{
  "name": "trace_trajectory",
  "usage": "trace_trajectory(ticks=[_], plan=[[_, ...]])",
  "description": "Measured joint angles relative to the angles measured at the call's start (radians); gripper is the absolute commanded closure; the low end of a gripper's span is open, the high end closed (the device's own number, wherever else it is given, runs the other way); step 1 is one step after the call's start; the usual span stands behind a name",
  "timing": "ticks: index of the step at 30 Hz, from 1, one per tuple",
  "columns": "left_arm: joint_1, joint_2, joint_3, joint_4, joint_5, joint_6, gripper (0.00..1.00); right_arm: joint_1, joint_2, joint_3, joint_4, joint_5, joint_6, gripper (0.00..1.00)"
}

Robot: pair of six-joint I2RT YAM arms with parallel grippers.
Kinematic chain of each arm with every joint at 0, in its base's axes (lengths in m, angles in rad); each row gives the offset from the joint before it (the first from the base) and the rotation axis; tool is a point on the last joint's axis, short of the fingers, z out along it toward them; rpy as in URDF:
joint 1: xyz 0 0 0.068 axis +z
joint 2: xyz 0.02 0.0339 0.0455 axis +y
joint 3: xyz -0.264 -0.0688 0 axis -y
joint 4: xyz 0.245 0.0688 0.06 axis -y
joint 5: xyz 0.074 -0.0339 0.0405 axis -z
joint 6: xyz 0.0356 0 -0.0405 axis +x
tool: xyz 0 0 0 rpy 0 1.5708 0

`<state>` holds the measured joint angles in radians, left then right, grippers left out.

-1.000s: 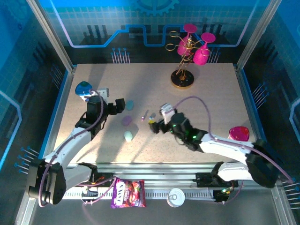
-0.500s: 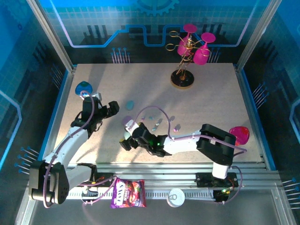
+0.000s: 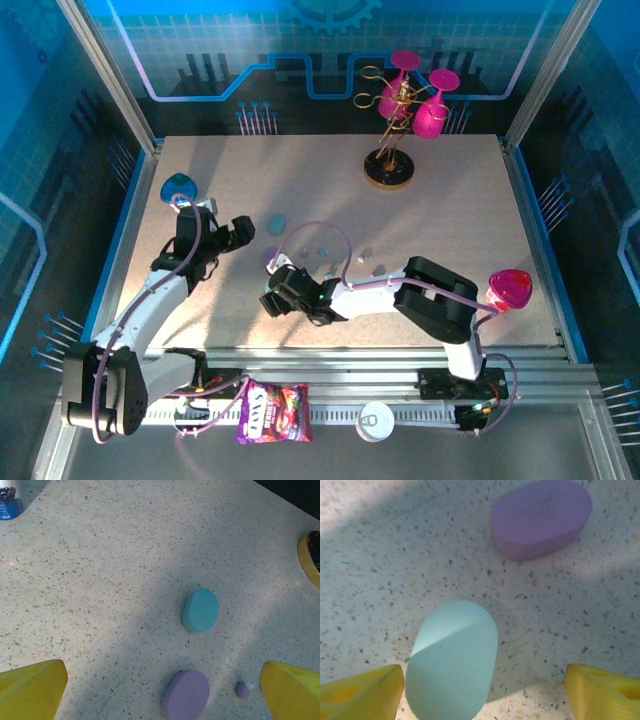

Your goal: Insert the wireless bluetooth earbuds into the charging case

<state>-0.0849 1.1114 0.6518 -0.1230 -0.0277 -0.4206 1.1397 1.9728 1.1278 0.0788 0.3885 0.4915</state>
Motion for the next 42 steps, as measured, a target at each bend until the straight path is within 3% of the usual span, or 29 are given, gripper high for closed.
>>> trace_trajectory(ticks=[8,11,17,25,32,42], plan=[[0.000,0.000,0.000,0.000,0.010,0.000,0.01,-0.027,0.078,0.190,-0.223,0.013,0.086,0.13],[0.000,0.000,0.000,0.000,0.010,0.000,0.01,-0.035,0.098,0.227,-0.270,0.016,0.089,0.17],[0.000,-0.008,-0.001,0.000,0.010,0.000,0.01,-0.037,0.110,0.269,-0.352,0.016,0.113,0.35],[0.000,-0.009,-0.018,0.005,0.015,-0.008,0.01,-0.037,0.111,0.276,-0.384,0.004,0.147,0.36],[0.000,-0.009,-0.020,0.016,0.025,-0.024,0.01,-0.042,0.135,0.336,-0.430,-0.004,0.178,0.55],[-0.043,-0.047,-0.053,0.065,0.024,0.004,0.01,-0.046,0.068,0.257,-0.429,0.024,0.190,0.59]])
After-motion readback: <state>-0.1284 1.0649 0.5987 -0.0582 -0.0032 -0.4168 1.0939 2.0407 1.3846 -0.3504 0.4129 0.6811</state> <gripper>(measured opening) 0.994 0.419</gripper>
